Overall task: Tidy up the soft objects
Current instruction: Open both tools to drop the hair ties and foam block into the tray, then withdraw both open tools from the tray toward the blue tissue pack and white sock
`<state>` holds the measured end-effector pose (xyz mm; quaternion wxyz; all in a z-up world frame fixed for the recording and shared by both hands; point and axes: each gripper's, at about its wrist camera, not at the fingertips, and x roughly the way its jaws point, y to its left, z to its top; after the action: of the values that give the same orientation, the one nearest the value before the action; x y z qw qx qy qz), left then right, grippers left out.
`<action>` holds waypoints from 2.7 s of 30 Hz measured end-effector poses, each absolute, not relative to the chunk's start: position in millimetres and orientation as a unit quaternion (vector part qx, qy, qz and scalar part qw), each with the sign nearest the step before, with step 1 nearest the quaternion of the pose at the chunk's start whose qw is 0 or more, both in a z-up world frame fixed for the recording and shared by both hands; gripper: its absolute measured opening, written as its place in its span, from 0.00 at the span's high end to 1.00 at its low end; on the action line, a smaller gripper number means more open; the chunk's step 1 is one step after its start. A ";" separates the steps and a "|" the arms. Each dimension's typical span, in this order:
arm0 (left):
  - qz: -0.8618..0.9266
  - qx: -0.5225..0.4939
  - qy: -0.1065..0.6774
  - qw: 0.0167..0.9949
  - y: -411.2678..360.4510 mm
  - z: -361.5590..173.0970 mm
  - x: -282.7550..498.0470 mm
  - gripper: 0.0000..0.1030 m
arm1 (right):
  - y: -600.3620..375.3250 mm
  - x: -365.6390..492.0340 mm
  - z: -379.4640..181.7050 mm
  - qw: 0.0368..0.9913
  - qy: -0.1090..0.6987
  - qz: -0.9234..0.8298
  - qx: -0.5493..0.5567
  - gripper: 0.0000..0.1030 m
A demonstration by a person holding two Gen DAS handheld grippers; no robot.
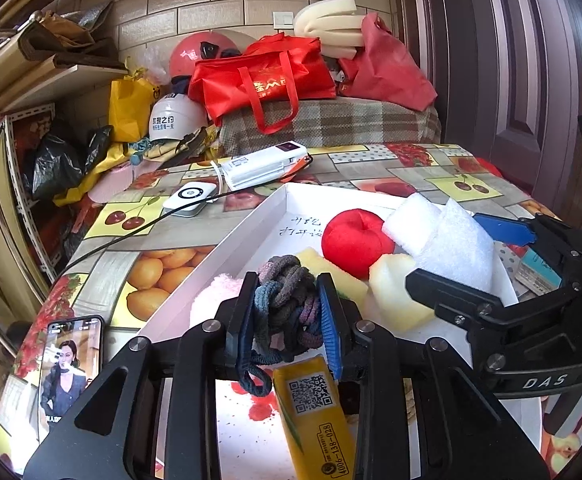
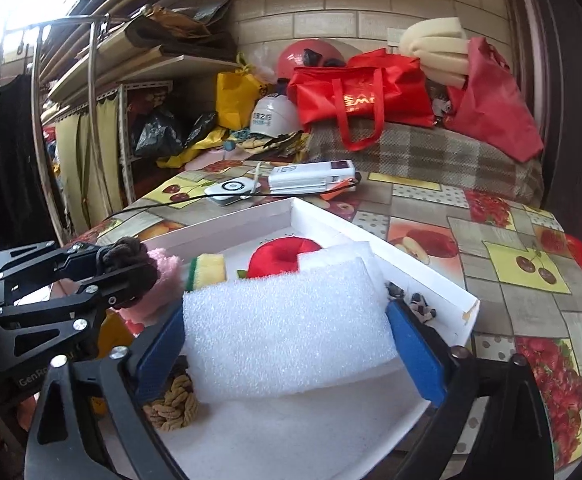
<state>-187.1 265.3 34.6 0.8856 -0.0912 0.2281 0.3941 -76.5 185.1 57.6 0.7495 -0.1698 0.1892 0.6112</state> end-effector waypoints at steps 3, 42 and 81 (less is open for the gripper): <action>0.402 -0.085 0.224 0.884 264.5 34.9 -188.7 0.70 | 180.9 -76.6 59.2 0.763 0.182 0.598 -0.161 0.00; 0.458 -0.106 0.150 0.870 258.8 41.8 -222.4 0.00 | 146.9 -78.4 71.2 0.798 0.117 0.585 -0.089 0.00; 0.321 -0.041 0.120 0.939 165.8 57.6 -185.8 0.00 | -14.1 -18.3 89.6 0.856 0.059 0.513 0.006 0.00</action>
<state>-185.8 165.8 57.6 0.9386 -0.0409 0.1199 0.3208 -18.3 -14.1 89.6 0.8560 0.0063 0.0595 0.5135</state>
